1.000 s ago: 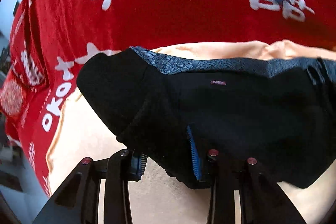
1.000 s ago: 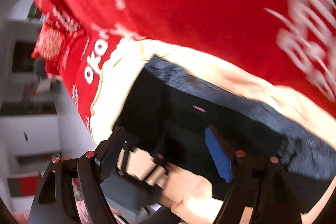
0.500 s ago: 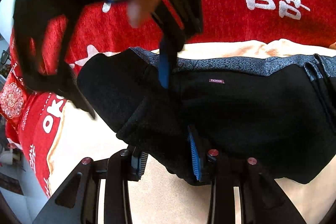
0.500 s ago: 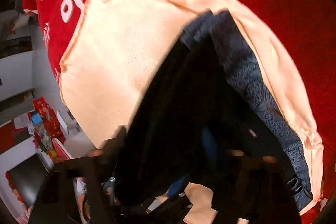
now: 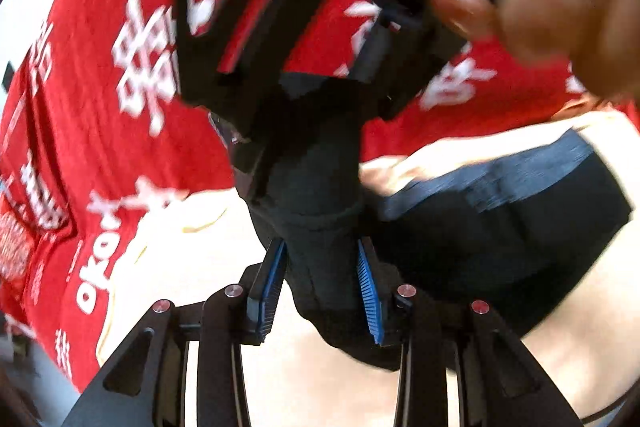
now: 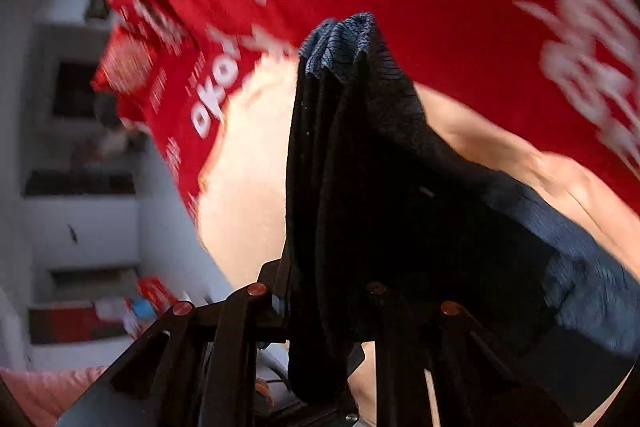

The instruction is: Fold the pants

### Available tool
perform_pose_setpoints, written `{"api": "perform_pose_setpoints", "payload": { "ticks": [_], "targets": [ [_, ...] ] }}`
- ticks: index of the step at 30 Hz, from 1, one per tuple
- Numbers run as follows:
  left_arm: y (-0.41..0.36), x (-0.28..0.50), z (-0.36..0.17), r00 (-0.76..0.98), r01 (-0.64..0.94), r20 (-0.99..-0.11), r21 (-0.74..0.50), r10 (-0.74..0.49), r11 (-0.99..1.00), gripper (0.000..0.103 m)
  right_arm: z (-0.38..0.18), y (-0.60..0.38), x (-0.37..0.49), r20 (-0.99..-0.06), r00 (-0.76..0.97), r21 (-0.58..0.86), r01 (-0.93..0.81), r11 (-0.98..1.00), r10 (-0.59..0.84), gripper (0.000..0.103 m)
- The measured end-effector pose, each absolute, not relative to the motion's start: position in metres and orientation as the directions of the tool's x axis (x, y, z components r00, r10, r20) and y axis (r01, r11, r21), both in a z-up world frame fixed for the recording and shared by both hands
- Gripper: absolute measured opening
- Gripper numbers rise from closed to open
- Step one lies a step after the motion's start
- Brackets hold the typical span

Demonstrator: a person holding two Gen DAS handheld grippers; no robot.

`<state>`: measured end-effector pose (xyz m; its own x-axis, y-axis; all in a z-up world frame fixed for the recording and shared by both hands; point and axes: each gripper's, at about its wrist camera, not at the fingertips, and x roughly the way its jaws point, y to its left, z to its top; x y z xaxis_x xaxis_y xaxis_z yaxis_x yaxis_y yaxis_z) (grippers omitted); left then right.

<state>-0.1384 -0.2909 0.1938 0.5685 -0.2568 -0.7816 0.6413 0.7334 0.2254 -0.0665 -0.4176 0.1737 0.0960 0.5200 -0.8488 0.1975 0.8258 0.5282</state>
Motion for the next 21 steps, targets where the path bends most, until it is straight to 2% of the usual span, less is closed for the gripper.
{"api": "perform_pose_setpoints", "payload": {
  "ticks": [6,10,15,21],
  "targets": [
    [-0.365,-0.194,0.228,0.494,0.755,-0.777,0.160,-0.391,0.636,0.036,0.216,-0.516,-0.168,-0.793,0.323,0.605,0.309,0.734,0.518,0.018],
    [-0.421,-0.243,0.228,0.438,0.825,-0.782,0.154,-0.444,0.543,0.036,0.220,-0.579,-0.241,-0.747,0.441,0.659,0.389,0.644,0.498,0.018],
    [-0.479,-0.291,0.211,0.387,0.875,-0.805,0.167,-0.450,0.455,0.036,0.198,-0.640,-0.311,-0.728,0.506,0.683,0.478,0.553,0.462,0.018],
    [-0.516,-0.313,0.152,0.335,0.902,-0.865,0.180,-0.374,0.392,0.036,0.141,-0.677,-0.345,-0.758,0.480,0.653,0.565,0.504,0.442,0.019]
  ]
}}
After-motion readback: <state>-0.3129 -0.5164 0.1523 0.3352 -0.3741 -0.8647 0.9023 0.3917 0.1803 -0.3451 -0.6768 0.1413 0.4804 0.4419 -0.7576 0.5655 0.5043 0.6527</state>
